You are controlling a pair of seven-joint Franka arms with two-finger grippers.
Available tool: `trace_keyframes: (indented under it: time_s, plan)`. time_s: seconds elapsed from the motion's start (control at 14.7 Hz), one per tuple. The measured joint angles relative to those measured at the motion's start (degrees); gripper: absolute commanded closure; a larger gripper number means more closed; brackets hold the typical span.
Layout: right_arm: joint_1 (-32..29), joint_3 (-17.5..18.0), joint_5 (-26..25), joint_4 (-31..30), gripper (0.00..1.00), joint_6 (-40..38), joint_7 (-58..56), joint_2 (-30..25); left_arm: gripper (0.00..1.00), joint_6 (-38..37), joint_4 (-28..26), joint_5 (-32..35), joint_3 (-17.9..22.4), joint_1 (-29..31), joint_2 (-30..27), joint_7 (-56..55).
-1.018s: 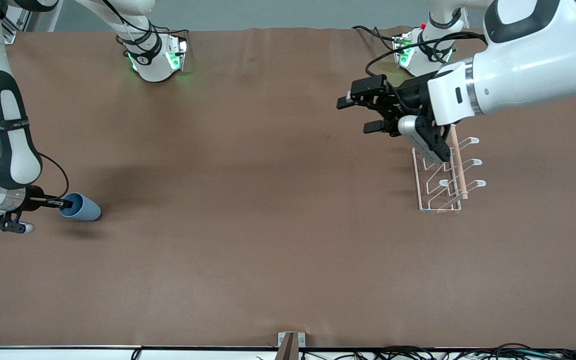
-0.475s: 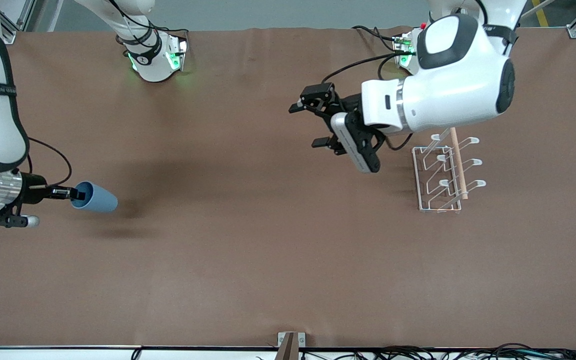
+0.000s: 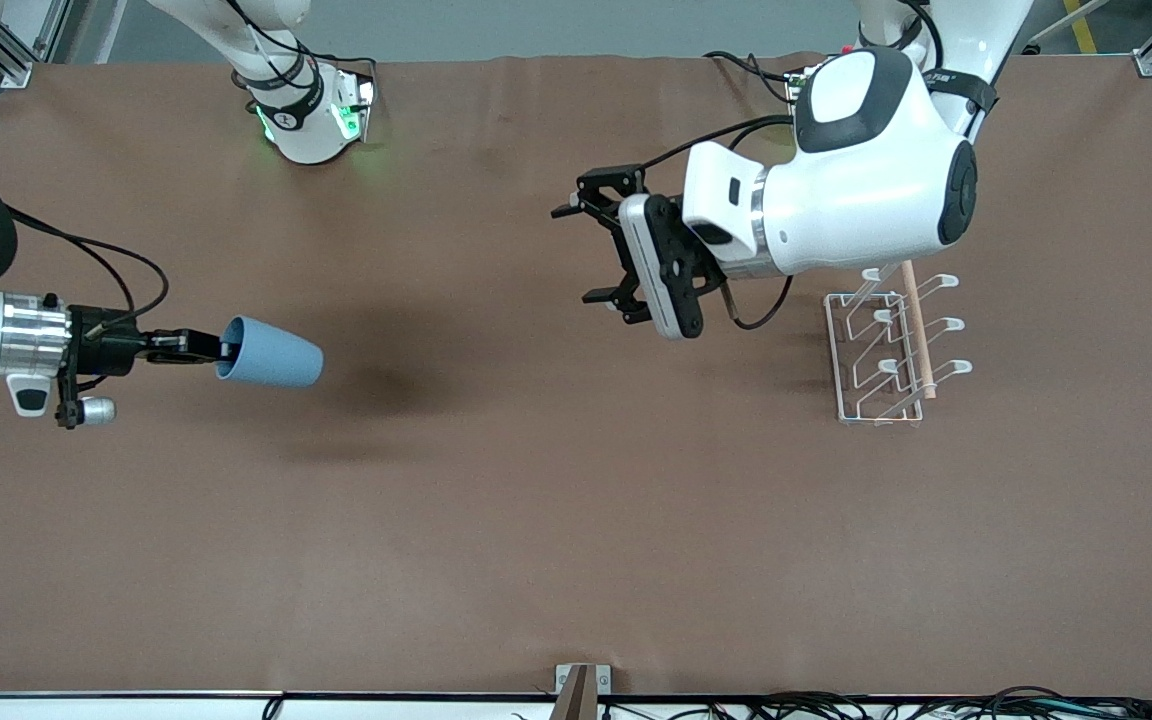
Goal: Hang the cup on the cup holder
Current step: 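Lift the blue cup with the right gripper while the left gripper approaches, then grasp the cup body with the left gripper beside the right gripper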
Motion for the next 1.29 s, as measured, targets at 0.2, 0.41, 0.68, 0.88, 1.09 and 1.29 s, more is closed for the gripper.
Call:
trace_keyframes:
  time_s: [0.2, 0.41, 0.68, 0.88, 1.09, 1.29]
  plan:
    - [2.7, 0.2, 8.3, 0.0, 1.00, -3.8, -0.7, -1.4, 0.00, 2.0, 0.2, 0.0, -0.1, -1.8, 0.0, 4.4]
    - [5.0, 0.3, 13.2, 0.0, 1.00, -6.9, -4.3, -1.6, 0.02, 6.8, 0.2, 0.0, -0.1, -4.8, 0.4, 9.3]
    - [8.3, 0.4, 17.8, -0.1, 1.00, -9.3, -5.2, -1.6, 0.03, 13.8, 0.2, 0.0, -0.1, -9.0, 2.1, 12.8]
    - [10.6, 0.4, 19.8, -0.1, 1.00, -9.9, -5.2, -1.6, 0.03, 16.4, 0.4, 1.2, 0.0, -10.8, 3.0, 13.0]
    - [12.1, 0.4, 20.2, -0.1, 1.00, -10.3, -5.3, -1.6, 0.03, 16.4, 1.4, 4.1, 0.0, -11.5, 3.1, 12.7]
    - [13.7, 0.4, 20.3, -0.1, 1.00, -10.6, -5.3, -1.6, 0.03, 16.4, 1.6, 5.1, 0.0, -12.1, 3.2, 12.4]
